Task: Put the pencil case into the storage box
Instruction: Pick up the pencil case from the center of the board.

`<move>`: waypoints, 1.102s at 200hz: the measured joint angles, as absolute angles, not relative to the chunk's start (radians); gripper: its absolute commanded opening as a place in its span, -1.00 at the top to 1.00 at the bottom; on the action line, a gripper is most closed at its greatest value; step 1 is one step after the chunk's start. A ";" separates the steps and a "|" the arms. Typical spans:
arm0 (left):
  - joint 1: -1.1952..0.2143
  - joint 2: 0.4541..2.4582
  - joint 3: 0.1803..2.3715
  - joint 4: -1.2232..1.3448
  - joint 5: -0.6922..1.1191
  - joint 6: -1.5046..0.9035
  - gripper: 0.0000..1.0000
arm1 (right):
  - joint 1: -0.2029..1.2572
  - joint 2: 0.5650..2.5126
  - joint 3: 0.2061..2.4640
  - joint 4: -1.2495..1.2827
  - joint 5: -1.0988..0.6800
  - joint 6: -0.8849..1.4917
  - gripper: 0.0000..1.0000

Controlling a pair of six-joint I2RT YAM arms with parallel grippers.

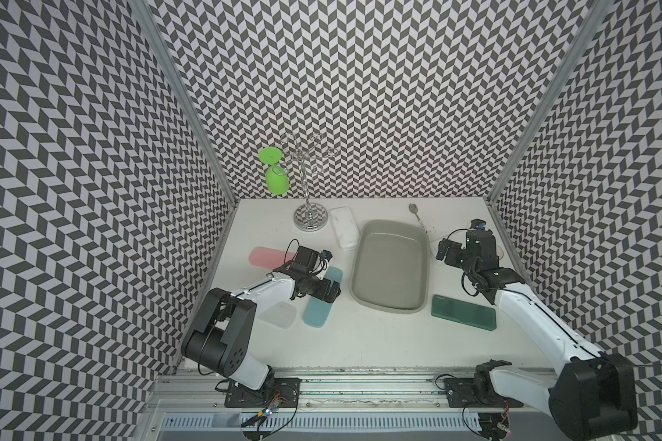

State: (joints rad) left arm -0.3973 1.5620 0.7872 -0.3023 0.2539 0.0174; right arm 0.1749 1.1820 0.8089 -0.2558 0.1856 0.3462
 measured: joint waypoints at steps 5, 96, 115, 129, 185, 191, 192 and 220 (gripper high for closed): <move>-0.398 1.571 0.787 -0.303 0.253 0.018 -1.00 | 0.175 1.182 0.808 -0.258 0.186 0.346 -0.99; -0.404 1.677 0.897 -0.324 0.213 0.028 -0.74 | 0.175 1.172 0.799 -0.270 0.191 0.339 -0.99; -0.414 1.682 0.907 -0.337 0.193 0.025 -0.98 | 0.175 1.170 0.799 -0.270 0.194 0.336 -0.99; -0.425 1.691 0.929 -0.358 0.177 0.022 -1.00 | 0.175 1.170 0.799 -0.270 0.194 0.333 -0.99; -0.447 1.713 0.983 -0.459 0.097 -0.022 -1.00 | 0.175 1.163 0.799 -0.270 0.197 0.321 -0.99; -0.447 1.713 0.985 -0.472 0.092 -0.029 -1.00 | 0.175 1.159 0.799 -0.271 0.198 0.320 -0.99; -0.447 1.713 0.985 -0.474 0.091 -0.030 -1.00 | 0.175 1.159 0.799 -0.271 0.198 0.320 -0.99; -0.447 1.699 0.986 -0.530 0.072 -0.067 -1.00 | 0.175 1.137 0.784 -0.270 0.201 0.316 -0.99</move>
State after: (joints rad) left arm -0.4473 1.6989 0.9859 -0.5304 0.0723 -0.0666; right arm 0.1749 1.1370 0.7841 -0.2703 0.2012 0.3157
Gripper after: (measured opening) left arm 0.997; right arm 0.995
